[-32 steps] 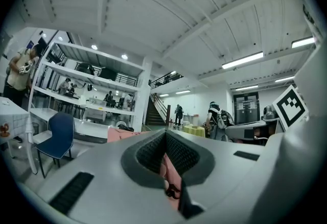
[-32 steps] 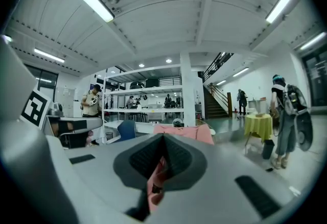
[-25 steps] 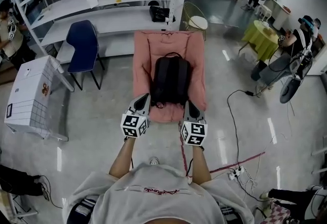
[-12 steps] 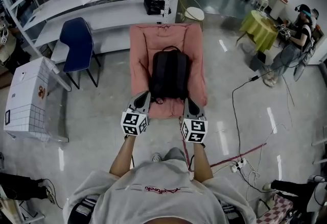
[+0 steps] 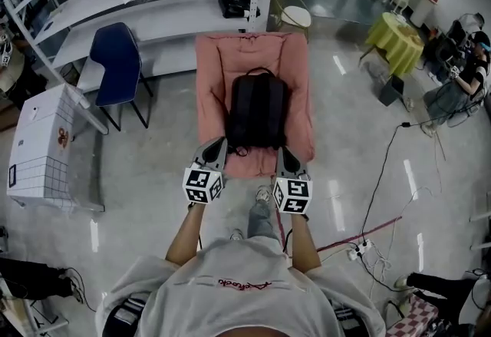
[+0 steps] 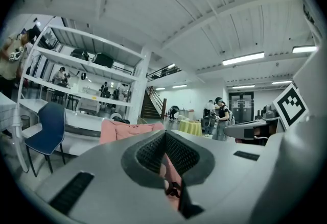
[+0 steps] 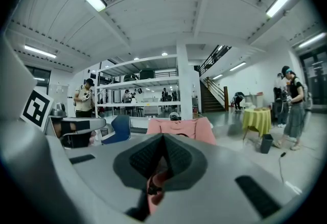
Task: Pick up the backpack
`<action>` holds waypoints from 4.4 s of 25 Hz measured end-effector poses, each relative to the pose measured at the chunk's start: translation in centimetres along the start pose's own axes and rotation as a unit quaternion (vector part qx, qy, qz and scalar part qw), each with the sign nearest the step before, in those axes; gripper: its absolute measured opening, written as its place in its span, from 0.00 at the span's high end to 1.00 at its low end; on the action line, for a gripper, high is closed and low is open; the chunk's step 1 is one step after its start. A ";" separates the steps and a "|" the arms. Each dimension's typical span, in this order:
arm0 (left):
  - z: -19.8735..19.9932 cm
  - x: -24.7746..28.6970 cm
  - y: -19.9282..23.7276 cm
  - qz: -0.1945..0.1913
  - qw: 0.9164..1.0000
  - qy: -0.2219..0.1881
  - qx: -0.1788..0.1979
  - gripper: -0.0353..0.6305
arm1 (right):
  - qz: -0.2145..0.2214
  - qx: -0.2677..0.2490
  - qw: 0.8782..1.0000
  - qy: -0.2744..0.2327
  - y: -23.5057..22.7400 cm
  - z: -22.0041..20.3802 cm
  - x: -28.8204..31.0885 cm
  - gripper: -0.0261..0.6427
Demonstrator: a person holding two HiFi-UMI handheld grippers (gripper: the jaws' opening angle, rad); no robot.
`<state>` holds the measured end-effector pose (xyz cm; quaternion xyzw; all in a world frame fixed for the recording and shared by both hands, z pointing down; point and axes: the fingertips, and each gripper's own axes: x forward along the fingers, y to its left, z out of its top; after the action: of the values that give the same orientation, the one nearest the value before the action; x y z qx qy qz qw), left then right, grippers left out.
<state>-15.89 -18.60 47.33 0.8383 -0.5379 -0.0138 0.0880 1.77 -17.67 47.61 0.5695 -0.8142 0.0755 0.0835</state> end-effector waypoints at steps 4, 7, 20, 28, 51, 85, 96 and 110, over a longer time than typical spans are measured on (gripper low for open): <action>0.3 2.3 0.7 0.003 1.000 -0.004 -0.005 0.95 | 0.003 -0.001 1.000 0.001 -0.9 0.5 2.2 0.94; 0.4 4.2 1.2 0.003 1.000 -0.002 -0.006 0.95 | 0.005 -0.001 1.000 0.002 -1.8 0.8 4.1 0.94; 2.8 15.9 3.7 0.026 1.000 -0.007 -0.005 0.95 | 0.026 -0.007 1.000 0.003 -8.4 4.2 14.4 0.94; 3.8 22.5 4.6 0.053 0.999 0.000 0.003 0.95 | 0.051 -0.003 0.999 0.003 -13.0 6.0 20.3 0.94; 0.0 30.6 9.1 0.096 0.994 0.054 -0.004 0.95 | 0.084 0.004 0.996 0.036 -18.9 4.3 31.6 0.94; -22.6 34.8 17.4 0.088 0.981 0.166 -0.045 0.95 | 0.071 0.023 0.980 0.183 -18.5 -20.2 38.0 0.93; -26.2 36.9 17.4 0.024 0.978 0.201 -0.046 0.54 | 0.121 0.033 0.976 0.177 -17.0 -22.7 39.5 0.62; -27.7 41.6 16.8 -0.029 0.974 0.223 -0.014 0.39 | 0.167 0.034 0.968 0.182 -18.2 -24.2 44.1 0.44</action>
<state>-10.27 -59.34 80.25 0.8341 -0.4800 0.1638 0.2170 5.26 -58.91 81.46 0.4043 -0.8660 0.2188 0.1969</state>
